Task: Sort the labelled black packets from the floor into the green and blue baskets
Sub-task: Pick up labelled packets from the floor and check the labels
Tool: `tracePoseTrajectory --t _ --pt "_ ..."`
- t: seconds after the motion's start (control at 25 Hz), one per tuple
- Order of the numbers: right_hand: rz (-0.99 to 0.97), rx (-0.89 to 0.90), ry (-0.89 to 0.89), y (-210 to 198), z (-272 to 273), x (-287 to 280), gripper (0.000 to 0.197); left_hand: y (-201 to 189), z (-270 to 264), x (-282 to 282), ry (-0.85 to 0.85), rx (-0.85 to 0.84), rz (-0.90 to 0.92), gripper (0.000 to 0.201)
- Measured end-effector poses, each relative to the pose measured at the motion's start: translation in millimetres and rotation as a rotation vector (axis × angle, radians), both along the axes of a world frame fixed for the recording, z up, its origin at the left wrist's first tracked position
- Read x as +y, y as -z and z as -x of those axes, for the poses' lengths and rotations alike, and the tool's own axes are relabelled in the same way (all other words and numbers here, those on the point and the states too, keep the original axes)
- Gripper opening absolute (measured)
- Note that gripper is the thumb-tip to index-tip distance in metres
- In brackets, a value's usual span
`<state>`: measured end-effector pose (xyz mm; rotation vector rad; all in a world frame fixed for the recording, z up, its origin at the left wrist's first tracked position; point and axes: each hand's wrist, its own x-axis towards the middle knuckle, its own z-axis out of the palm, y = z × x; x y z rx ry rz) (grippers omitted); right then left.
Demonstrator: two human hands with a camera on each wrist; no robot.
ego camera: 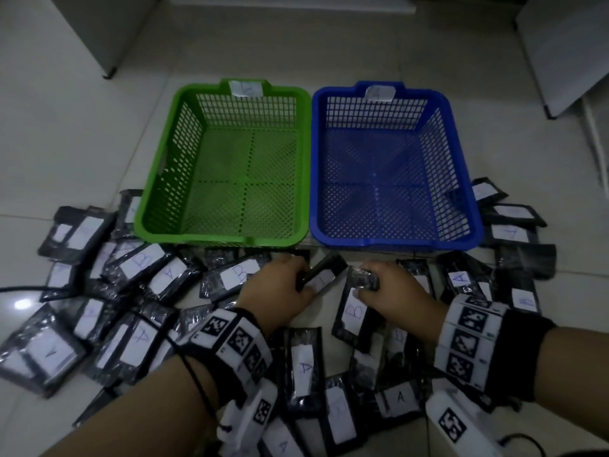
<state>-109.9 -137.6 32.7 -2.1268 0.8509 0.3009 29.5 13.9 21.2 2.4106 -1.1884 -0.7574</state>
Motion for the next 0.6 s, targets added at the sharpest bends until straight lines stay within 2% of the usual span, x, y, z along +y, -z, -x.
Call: tracePoseTrajectory --t 0.12,0.2,0.32,0.4,0.48,0.6 --pt "-0.098 -0.093 0.036 -35.5 -18.9 6.1 0.017 -41.1 -33.9 22.4 -0.002 0.127 0.115 0.023" --pt "-0.158 -0.203 0.086 -57.1 -42.1 6.1 0.012 -61.9 -58.7 35.1 -0.134 0.144 0.254 0.025" --pt "-0.366 -0.400 0.220 -74.8 -90.3 3.4 0.017 -71.3 -97.9 40.2 -0.440 0.105 0.389 0.034" --pt "-0.432 -0.452 0.246 -72.7 -123.6 -1.9 0.027 -72.3 -122.5 34.0 -0.561 0.058 0.376 0.030" --pt "-0.385 -0.439 0.242 -64.6 -153.3 -5.1 0.027 -69.5 -142.1 28.6 -0.624 -0.079 0.287 0.034" --pt "-0.158 -0.321 0.179 -45.8 -181.5 -4.3 0.021 -53.6 -154.0 28.8 -0.642 -0.160 0.247 0.028"
